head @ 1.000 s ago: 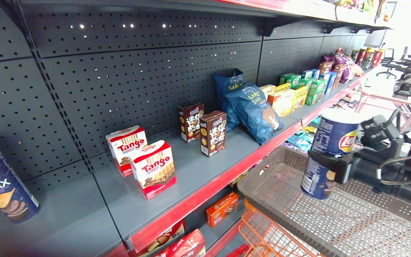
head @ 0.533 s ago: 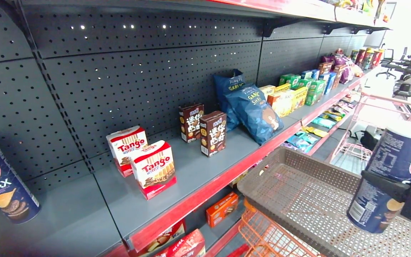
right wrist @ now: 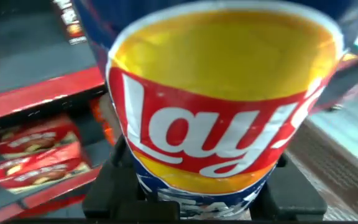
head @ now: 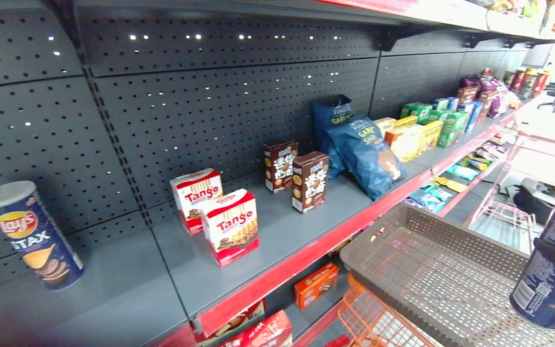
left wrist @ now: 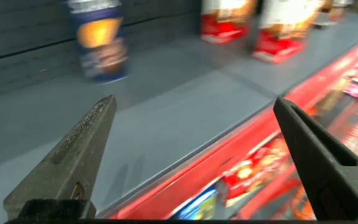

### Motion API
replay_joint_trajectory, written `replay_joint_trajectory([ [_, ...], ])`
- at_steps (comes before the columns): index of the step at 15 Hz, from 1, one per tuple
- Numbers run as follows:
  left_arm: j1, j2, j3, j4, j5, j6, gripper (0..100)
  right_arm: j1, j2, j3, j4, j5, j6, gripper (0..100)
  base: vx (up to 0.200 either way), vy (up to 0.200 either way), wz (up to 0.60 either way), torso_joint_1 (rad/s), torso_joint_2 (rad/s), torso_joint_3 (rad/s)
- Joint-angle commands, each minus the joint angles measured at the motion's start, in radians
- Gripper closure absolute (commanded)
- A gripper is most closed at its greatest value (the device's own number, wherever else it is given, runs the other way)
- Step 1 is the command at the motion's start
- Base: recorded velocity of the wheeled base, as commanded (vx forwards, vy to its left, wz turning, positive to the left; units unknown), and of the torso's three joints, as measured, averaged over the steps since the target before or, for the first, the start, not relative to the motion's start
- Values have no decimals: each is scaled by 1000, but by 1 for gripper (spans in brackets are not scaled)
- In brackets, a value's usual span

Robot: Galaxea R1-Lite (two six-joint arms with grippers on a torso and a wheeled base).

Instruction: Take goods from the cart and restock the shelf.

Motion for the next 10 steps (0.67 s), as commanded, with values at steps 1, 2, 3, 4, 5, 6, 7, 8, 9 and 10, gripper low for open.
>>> replay_joint_trajectory([
  [1,0,0,0,0,0,0,0,12,-2,1,-1,-2,0,100,0,0,600,7,7,-2],
  [2,0,0,0,0,0,0,0,10,-1,1,-1,-2,0,100,0,0,600,2,-2,2],
  [3,0,0,0,0,0,0,0,12,-1,1,1,-2,0,100,0,0,600,2,-2,-2],
  [4,0,0,0,0,0,0,0,17,-1,3,3,0,0,100,0,0,600,-7,2,2],
  [5,0,0,0,0,0,0,0,20,-2,6,4,0,0,100,0,0,600,12,7,7],
  [6,0,0,0,0,0,0,0,20,-2,7,4,0,0,100,0,0,600,7,2,7],
  [7,0,0,0,0,0,0,0,20,-2,12,4,-2,0,100,0,0,600,2,2,2],
  [8,0,0,0,0,0,0,0,17,-2,13,4,-2,0,100,0,0,600,-2,-2,7],
  [9,0,0,0,0,0,0,0,15,-4,13,4,-2,0,100,0,0,600,-7,2,2],
  [10,0,0,0,0,0,0,0,13,-4,13,4,-2,0,100,0,0,600,2,-2,2],
])
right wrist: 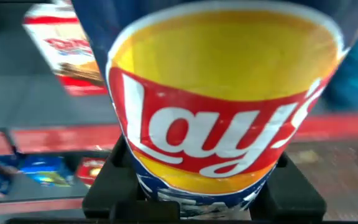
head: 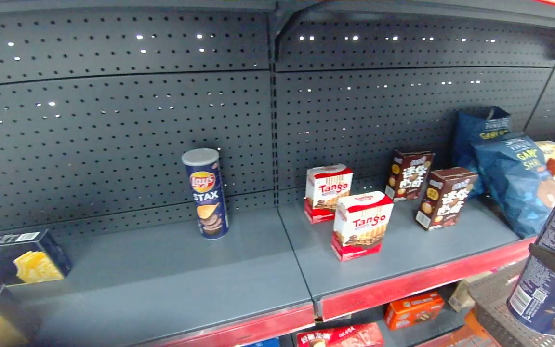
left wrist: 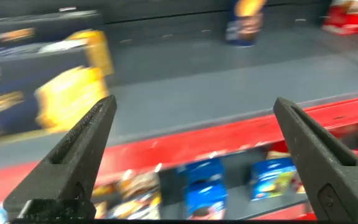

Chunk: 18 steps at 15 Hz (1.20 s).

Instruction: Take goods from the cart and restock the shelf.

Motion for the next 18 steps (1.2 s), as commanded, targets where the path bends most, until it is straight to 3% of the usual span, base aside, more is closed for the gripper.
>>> replay_joint_trajectory([
  [1,0,0,0,0,0,0,0,-4,5,0,-1,0,0,100,0,0,600,2,7,2],
  [3,0,0,0,0,0,0,0,-9,2,6,-1,-1,0,100,0,0,600,2,-2,7],
  [10,0,0,0,0,0,0,0,-32,-127,16,-1,16,69,100,0,0,0,0,0,0],
  [18,0,0,0,1,-9,6,0,-19,-279,-9,136,14,69,100,0,0,0,0,0,0],
])
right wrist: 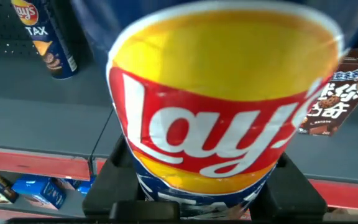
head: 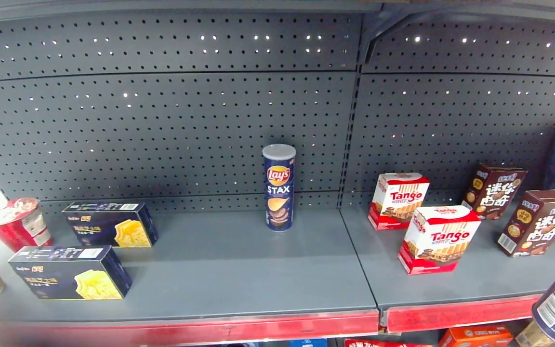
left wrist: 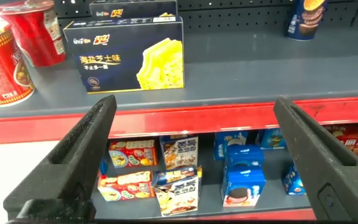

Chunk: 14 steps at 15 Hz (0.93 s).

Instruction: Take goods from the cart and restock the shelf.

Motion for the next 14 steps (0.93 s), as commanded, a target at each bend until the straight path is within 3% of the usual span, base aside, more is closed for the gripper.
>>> replay_joint_trajectory([
  [1,0,0,0,0,-1,1,0,0,-75,-4,32,-2,-2,100,0,0,0,0,0,0],
  [4,-11,41,0,1,-35,35,0,-13,-168,-42,212,-9,-7,100,0,0,0,0,0,0],
  [5,-35,76,0,0,-44,59,0,-13,-198,-76,310,-32,-27,100,0,0,0,0,0,0],
  [6,-38,84,0,0,-47,98,0,-13,-201,-96,345,-51,-42,100,0,0,0,0,0,0],
  [7,-40,92,-8,-3,-49,116,0,-13,-202,-103,356,-60,-44,100,0,0,0,0,0,0],
  [9,-55,262,-221,0,-98,98,0,-11,-204,-102,358,-80,-47,100,0,0,0,0,0,0],
  [11,-87,426,-311,-23,-187,82,0,-11,-208,-91,359,-80,-59,100,0,0,0,0,0,0],
  [12,-159,475,-333,-26,-202,81,0,-11,-205,-91,359,-81,-60,100,0,0,0,0,0,0],
  [14,-270,529,-330,-23,-167,69,0,-11,-196,-96,359,-80,-60,100,0,0,0,0,0,0],
])
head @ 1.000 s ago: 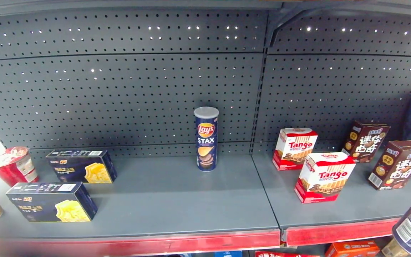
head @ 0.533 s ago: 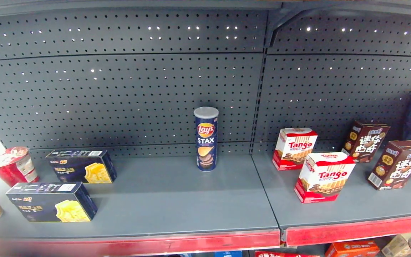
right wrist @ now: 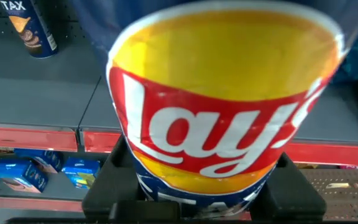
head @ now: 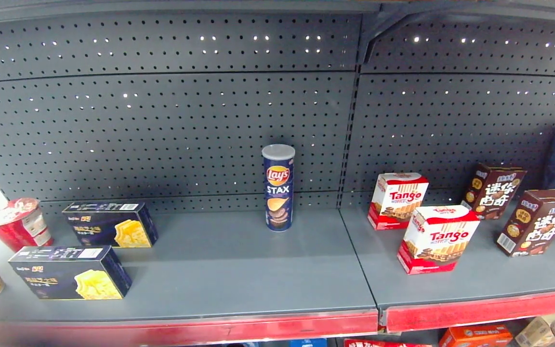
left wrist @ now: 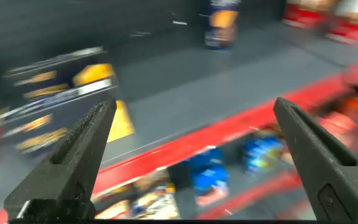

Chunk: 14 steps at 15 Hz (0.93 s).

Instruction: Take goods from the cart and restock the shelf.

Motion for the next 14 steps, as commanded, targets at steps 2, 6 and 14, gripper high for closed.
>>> replay_joint_trajectory([
  [2,-142,286,-108,-4,-34,-32,0,1,6,6,0,1,-1,100,0,0,0,0,0,0],
  [6,-128,642,-172,-258,-266,-101,0,0,-6,31,-3,-2,1,100,0,0,0,0,0,0],
  [14,-41,1246,-270,-913,-420,-100,0,-2,-36,32,-2,-2,2,100,0,0,0,0,0,0],
])
